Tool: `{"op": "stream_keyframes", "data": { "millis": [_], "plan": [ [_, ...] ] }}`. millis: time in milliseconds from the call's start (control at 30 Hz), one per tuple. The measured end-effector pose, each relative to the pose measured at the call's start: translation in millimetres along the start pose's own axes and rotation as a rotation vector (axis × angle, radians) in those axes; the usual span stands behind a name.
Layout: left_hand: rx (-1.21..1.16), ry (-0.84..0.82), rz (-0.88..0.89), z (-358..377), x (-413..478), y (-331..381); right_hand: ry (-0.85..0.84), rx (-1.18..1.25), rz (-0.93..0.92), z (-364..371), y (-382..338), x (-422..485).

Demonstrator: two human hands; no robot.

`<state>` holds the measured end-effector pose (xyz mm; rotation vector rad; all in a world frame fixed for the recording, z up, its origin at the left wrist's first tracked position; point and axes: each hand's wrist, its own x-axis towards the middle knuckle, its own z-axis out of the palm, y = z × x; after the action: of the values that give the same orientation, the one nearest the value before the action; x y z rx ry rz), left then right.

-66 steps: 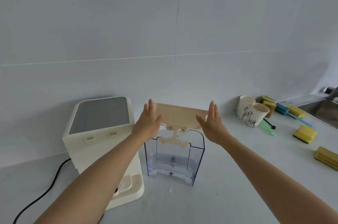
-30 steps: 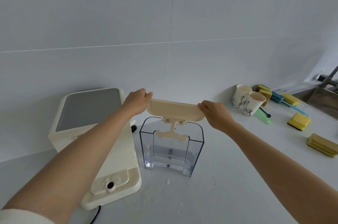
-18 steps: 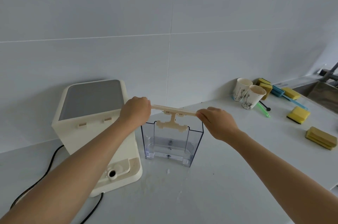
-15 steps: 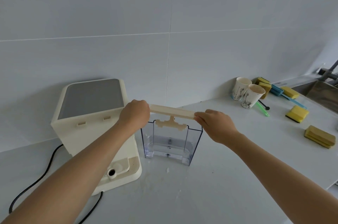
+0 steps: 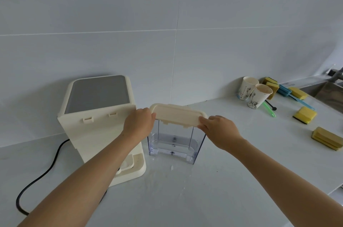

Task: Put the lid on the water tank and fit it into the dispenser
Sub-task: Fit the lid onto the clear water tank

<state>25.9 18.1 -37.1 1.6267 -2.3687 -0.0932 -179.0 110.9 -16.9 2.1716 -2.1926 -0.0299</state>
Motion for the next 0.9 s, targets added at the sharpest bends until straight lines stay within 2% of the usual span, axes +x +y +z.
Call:
{"op": "stream_keyframes", "data": {
  "millis": [167, 333, 400, 467, 533, 600, 667, 900],
  "plan": [
    [-0.067, -0.007, -0.032, -2, -6, 0, 0.041, 0.013, 0.015, 1, 0, -2],
    [-0.368, -0.021, -0.200, 0, -13, 3, 0.093, 0.123, 0.105, -4, 3, 2],
    [-0.614, 0.041, -0.311, 3, -21, 9, 0.085, 0.309, 0.176, -5, 4, 9],
    [-0.894, 0.076, -0.433, 5, -33, 23, 0.054, 0.612, 0.267, -4, 6, 20],
    [-1.130, 0.016, -0.579, 5, -47, 38, -0.022, 0.865, 0.349, -1, 8, 30],
    [-1.295, -0.117, -0.701, 6, -52, 48, -0.100, 1.036, 0.408, 1, 9, 38],
    [-1.369, -0.206, -0.731, 6, -51, 54, -0.136, 1.141, 0.443, 4, 10, 41],
    [-1.378, -0.218, -0.848, 1, -29, 70, -0.147, 1.179, 0.458, 9, 3, 45]
  ]
}}
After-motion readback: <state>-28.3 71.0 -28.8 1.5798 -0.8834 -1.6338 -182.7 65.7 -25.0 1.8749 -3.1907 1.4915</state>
